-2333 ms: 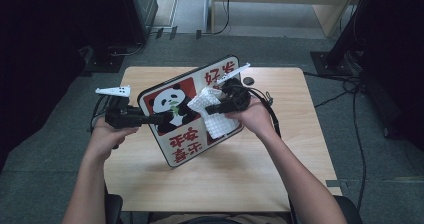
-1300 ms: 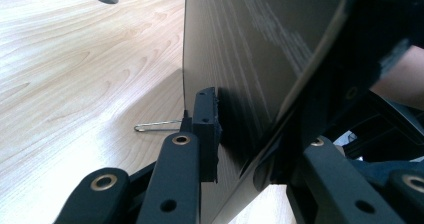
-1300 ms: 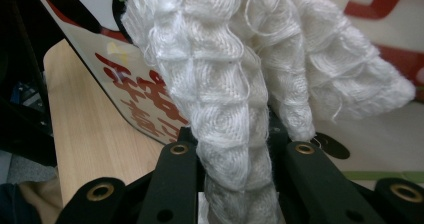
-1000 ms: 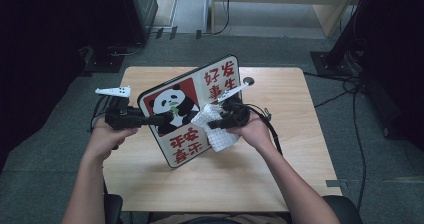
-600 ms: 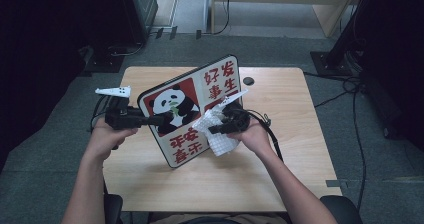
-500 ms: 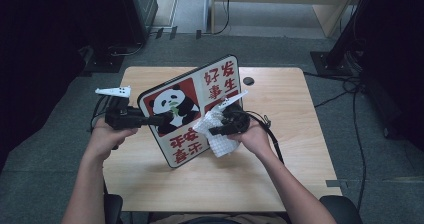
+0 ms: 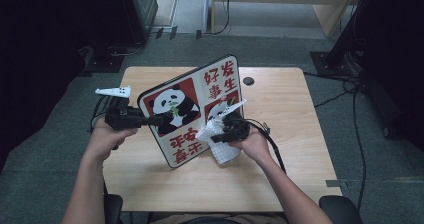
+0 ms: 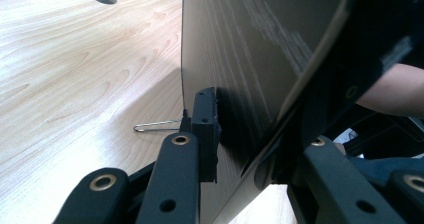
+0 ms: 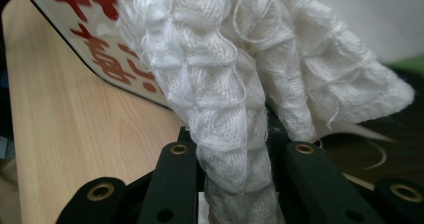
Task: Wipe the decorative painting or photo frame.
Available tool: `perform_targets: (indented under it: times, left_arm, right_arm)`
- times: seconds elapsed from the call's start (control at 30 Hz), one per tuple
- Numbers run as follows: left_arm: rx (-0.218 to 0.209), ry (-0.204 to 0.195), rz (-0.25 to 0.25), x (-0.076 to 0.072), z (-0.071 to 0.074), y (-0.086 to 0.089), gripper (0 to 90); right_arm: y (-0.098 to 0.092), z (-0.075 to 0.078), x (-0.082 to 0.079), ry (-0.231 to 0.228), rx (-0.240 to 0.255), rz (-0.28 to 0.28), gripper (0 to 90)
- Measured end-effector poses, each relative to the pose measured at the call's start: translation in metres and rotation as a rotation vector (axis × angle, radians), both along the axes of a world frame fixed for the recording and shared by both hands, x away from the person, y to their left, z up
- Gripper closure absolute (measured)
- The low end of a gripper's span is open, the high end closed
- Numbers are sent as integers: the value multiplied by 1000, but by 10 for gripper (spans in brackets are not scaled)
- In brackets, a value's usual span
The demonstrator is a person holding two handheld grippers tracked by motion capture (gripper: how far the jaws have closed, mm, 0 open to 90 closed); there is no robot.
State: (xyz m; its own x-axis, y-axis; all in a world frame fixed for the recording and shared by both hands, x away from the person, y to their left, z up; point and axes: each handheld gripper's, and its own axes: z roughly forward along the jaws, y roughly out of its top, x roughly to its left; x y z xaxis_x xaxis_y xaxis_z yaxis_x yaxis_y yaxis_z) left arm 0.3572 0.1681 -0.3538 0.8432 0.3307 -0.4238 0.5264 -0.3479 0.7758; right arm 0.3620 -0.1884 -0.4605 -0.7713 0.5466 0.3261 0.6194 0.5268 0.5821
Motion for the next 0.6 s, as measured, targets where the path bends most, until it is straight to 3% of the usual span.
perform_targets:
  times: [0.37,0.6]
  left_arm:
    - [0,-4,2,0,0,0,733]
    - [-1,-3,5,0,0,0,735]
  right_arm:
    - [-2,-19,-4,20,-9,0,769]
    - [-4,-13,-3,31,8,6,771]
